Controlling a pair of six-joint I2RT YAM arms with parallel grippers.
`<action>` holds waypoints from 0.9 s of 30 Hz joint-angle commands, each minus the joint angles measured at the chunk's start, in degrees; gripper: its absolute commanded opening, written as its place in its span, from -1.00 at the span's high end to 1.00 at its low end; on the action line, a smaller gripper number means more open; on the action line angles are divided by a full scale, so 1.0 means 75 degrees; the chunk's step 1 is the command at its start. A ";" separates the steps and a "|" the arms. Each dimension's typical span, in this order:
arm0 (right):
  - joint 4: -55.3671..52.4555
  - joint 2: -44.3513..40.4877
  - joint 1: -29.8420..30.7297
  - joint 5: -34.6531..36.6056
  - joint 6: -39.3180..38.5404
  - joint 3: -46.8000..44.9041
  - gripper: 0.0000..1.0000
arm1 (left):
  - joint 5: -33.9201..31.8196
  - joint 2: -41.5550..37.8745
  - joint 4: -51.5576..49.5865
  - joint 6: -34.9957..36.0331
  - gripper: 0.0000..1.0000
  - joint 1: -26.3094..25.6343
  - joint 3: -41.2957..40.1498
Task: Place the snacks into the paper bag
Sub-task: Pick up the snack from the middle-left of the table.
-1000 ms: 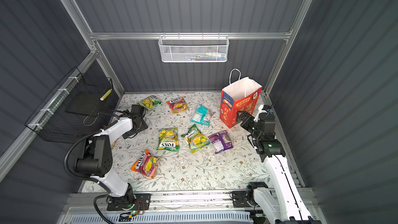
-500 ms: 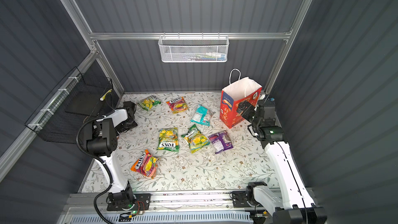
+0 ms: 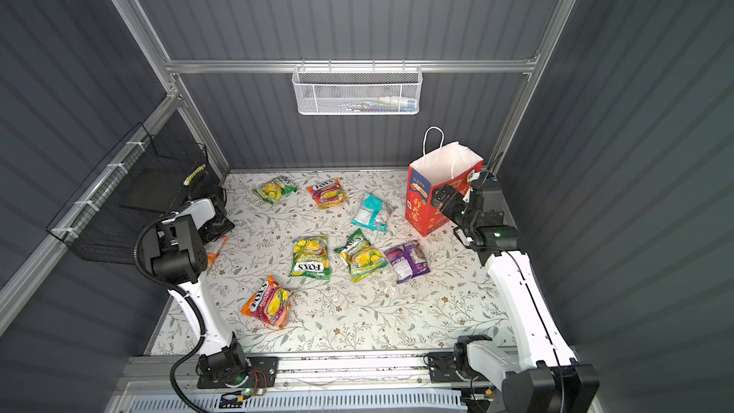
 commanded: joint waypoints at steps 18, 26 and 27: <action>0.0388 -0.0851 0.0004 0.0184 0.0393 -0.0922 -0.98 | 0.2568 -0.0740 0.1352 -0.0133 0.29 -0.0154 -0.2519; 0.0365 -0.1011 -0.0043 0.0259 0.0311 -0.1064 -0.98 | 0.2970 -0.1496 0.1717 0.0126 0.69 -0.1171 -0.3078; 0.0365 -0.1012 -0.0053 0.0266 0.0310 -0.1076 -0.98 | 0.3099 -0.1591 0.1765 0.0145 0.73 -0.1279 -0.3123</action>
